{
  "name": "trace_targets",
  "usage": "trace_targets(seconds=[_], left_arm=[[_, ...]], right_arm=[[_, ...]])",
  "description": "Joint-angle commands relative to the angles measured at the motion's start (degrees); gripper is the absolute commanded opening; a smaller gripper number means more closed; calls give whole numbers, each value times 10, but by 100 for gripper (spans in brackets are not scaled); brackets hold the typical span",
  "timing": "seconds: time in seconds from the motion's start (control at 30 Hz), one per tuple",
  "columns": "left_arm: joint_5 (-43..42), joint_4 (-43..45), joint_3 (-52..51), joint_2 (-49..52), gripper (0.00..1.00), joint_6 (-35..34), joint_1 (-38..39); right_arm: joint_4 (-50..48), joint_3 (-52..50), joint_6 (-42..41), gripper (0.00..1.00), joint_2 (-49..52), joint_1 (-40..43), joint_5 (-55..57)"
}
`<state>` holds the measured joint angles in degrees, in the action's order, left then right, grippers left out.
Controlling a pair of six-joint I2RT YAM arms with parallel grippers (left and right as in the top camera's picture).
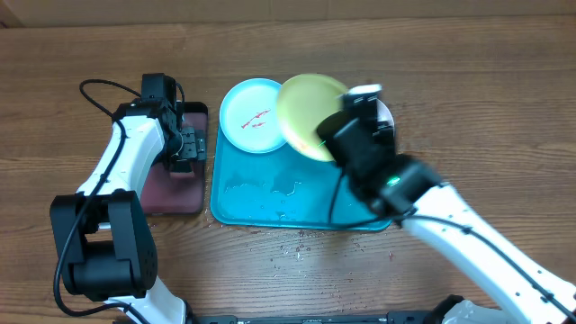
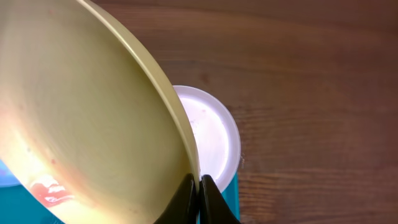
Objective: Clean dirty plates on tray and stack at the side
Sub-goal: 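Lift the yellow plate with the right gripper and carry it right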
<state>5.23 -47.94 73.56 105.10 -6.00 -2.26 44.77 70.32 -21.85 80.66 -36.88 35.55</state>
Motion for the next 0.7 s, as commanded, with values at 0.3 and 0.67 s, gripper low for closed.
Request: trace_targets(seconds=[0.3, 0.67], left_arm=[[-38, -5, 5, -9, 92, -4, 0], [-38, -5, 5, -9, 92, -4, 0]], right_arm=[[71, 20, -82, 4, 10, 388, -375], [121, 17, -56, 4, 127, 579, -443]])
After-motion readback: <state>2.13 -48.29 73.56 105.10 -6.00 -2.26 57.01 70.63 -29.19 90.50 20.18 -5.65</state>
